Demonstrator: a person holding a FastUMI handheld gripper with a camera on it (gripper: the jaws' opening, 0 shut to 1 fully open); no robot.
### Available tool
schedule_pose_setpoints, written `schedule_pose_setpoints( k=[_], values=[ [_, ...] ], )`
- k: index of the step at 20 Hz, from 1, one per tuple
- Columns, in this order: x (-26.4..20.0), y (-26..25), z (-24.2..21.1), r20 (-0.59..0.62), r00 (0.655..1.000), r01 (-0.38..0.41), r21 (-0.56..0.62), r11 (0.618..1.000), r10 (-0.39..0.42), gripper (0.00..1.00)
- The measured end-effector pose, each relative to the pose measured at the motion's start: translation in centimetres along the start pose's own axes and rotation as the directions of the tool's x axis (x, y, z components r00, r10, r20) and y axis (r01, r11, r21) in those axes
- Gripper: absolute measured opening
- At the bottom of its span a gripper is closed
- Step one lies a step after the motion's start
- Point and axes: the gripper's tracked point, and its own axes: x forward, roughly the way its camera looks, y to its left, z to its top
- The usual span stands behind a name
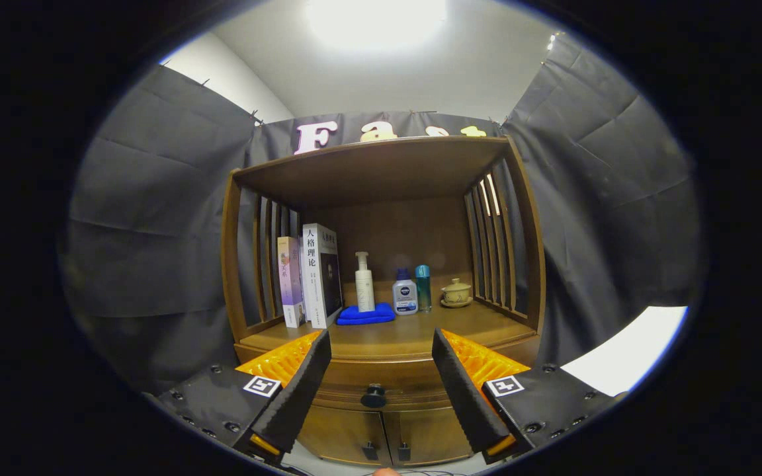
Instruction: Pull open the drawer, take out the items inside it, and place them on the countertop above the cabinet.
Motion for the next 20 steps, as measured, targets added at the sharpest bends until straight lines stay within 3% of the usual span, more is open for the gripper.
schedule_pose_setpoints(
  k=[5,10,20],
  values=[
    [3.7,0.3,-3.8,-0.014,1.0,0.026,-0.045,0.999,-0.026,0.97],
    [6.8,2.2,-9.0,-0.085,0.996,-0.034,-0.041,0.999,0.03,0.97],
    [9.1,2.2,-16.1,-0.19,0.982,-0.02,-0.069,0.997,0.007,0.97]
  ],
)
